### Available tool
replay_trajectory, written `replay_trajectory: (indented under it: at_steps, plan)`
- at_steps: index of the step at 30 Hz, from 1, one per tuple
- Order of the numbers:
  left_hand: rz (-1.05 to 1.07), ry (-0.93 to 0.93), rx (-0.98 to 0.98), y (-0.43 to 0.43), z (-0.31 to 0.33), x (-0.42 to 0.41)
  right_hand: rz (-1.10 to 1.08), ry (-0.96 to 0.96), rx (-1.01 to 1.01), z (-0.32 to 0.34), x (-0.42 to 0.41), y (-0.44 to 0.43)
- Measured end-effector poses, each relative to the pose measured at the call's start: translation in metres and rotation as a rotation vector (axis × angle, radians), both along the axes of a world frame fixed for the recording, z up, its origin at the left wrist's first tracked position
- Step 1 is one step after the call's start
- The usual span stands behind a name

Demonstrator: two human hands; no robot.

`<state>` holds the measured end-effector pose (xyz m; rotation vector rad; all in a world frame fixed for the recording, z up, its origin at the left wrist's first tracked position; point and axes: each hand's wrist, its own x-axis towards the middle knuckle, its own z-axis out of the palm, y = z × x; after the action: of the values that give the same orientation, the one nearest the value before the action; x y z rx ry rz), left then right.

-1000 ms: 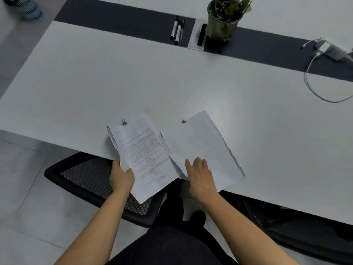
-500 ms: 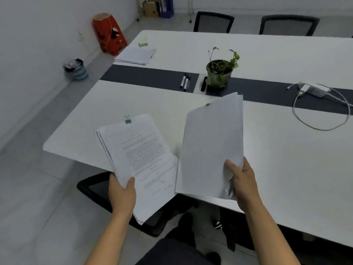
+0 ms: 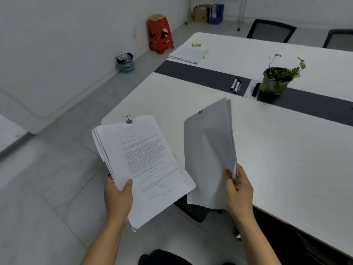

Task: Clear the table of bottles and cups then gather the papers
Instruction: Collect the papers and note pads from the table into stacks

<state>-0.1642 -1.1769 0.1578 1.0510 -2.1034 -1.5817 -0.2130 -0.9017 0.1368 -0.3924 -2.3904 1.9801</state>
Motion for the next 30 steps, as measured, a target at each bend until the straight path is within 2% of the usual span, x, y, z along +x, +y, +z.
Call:
replay_trajectory:
  at_steps: [6, 15, 23, 30]
  plan:
    - [0.107, 0.105, 0.036, -0.138, 0.006, 0.028, 0.005, 0.092, -0.008, 0.015, 0.013, -0.146]
    - [0.255, 0.158, -0.071, -0.364, 0.042, 0.041, 0.112, 0.117, 0.011, 0.024, -0.001, -0.385]
    - [0.233, 0.223, -0.096, -0.489, 0.051, -0.064, 0.040, 0.216, -0.054, 0.027, -0.081, -0.513]
    - [0.205, 0.204, -0.168, -0.593, 0.068, -0.200, 0.018, 0.236, -0.067, 0.031, -0.224, -0.630]
